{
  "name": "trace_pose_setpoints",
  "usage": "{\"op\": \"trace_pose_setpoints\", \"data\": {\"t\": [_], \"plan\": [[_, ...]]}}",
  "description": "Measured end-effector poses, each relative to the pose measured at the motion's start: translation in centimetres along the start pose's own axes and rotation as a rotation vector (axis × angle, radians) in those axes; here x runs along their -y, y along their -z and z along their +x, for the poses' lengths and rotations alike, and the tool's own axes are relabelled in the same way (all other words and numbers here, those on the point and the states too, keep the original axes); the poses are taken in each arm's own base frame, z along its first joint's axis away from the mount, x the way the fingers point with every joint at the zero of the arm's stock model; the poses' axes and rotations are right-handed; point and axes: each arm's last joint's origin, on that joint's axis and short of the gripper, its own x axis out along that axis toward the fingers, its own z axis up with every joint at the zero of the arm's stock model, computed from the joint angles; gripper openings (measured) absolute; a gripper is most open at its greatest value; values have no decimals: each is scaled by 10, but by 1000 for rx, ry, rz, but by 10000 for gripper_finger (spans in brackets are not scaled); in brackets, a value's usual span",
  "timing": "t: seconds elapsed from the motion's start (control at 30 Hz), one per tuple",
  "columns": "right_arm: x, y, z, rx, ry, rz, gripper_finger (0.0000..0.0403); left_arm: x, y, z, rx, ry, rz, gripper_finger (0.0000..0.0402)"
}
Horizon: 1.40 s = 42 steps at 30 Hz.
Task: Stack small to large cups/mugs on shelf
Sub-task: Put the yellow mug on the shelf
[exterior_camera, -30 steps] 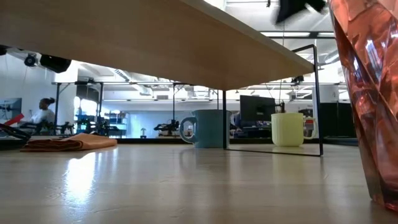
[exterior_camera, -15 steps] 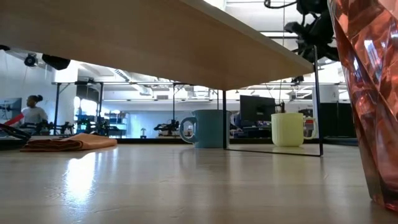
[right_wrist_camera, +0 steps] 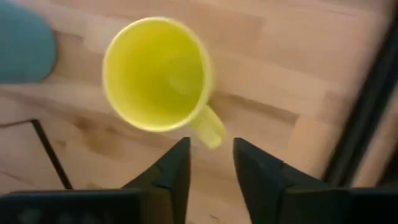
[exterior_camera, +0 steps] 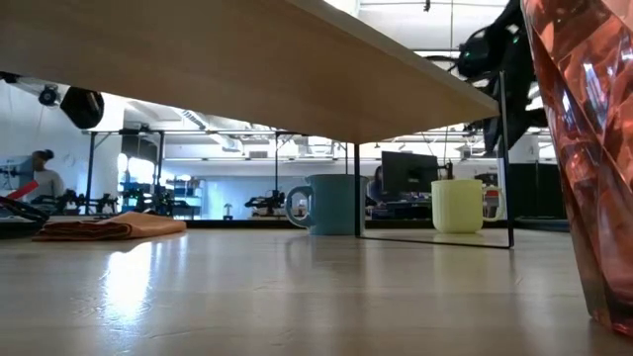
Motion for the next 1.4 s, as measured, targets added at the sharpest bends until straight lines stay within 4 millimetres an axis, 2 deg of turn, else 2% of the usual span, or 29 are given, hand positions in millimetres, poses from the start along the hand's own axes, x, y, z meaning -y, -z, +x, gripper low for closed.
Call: {"op": "trace_pose_setpoints", "data": {"t": [0.23,0.53,0.7,0.87,1.03,1.1,1.23,1.4], "plan": [[-5,-19,21,21,19,-29,181,0,0,0,0,-1,2,117],[-6,-34,60,-33,42,-29,189,0,0,0,-2,-2,11,117],[-5,-39,79,-56,108,-30,174,0,0,0,-1,-2,11,117],[-5,-39,83,-64,122,-42,113,0,0,0,-1,-2,11,117],[-9,-37,70,-34,122,-96,21,0,0,0,-1,-2,12,117],[-13,-34,61,-44,125,-105,14,0,0,0,-1,-1,12,117],[-25,-25,29,-63,143,-116,10,0,0,0,-1,-2,12,117],[-54,-8,-19,-27,106,-110,10,0,0,0,1,-1,10,117]]}}
